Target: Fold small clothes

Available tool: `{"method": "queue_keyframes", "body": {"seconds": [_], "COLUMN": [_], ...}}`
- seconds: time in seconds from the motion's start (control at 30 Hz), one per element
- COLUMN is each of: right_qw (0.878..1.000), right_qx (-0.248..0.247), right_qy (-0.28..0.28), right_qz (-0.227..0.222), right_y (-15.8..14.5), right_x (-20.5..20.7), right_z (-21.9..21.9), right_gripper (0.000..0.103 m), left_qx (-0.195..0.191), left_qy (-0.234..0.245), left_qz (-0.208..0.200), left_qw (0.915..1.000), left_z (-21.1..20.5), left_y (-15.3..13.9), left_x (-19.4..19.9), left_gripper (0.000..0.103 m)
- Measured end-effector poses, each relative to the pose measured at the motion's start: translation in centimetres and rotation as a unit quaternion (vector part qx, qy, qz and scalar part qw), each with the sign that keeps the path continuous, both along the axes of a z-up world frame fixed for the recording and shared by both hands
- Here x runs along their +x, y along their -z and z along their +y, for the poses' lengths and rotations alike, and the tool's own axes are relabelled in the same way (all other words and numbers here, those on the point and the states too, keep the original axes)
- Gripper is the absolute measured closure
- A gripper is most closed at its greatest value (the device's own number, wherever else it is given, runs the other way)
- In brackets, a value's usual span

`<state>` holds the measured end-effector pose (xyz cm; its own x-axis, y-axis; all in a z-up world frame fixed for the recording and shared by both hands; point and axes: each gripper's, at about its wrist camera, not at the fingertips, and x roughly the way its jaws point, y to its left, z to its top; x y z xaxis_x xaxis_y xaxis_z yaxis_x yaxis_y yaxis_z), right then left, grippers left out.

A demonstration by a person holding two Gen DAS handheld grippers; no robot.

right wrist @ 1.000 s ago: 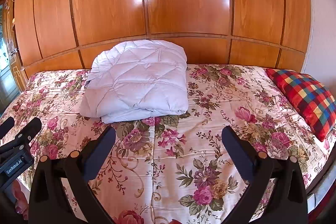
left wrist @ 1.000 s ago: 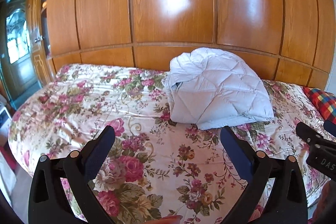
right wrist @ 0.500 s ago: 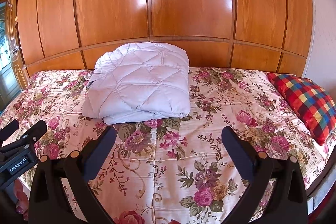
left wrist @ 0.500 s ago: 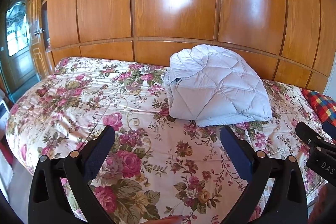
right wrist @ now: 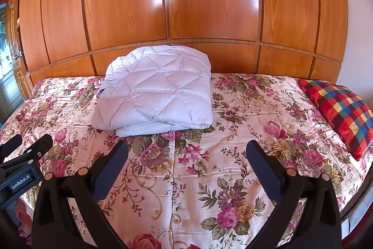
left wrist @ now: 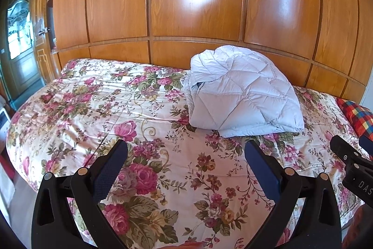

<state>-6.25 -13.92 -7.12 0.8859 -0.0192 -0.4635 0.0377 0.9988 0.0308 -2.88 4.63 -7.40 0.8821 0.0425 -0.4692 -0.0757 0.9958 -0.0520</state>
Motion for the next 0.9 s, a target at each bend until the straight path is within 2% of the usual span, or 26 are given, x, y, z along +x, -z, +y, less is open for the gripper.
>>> {"method": "queue_keyframes", "body": {"seconds": [0.9], "right_qw": [1.000], "right_qx": [-0.004], "right_qy": [-0.005], "right_qz": [0.007], "right_y": [0.18], "right_x": [0.09], "right_z": [0.27], "right_gripper": [0.002], "left_qx": [0.000], "left_qy": [0.004], "left_qz": [0.011], "left_qw": [0.9999], "left_z": [0.14], "left_y": [0.38], "left_x": [0.13], "left_gripper": [0.004]}}
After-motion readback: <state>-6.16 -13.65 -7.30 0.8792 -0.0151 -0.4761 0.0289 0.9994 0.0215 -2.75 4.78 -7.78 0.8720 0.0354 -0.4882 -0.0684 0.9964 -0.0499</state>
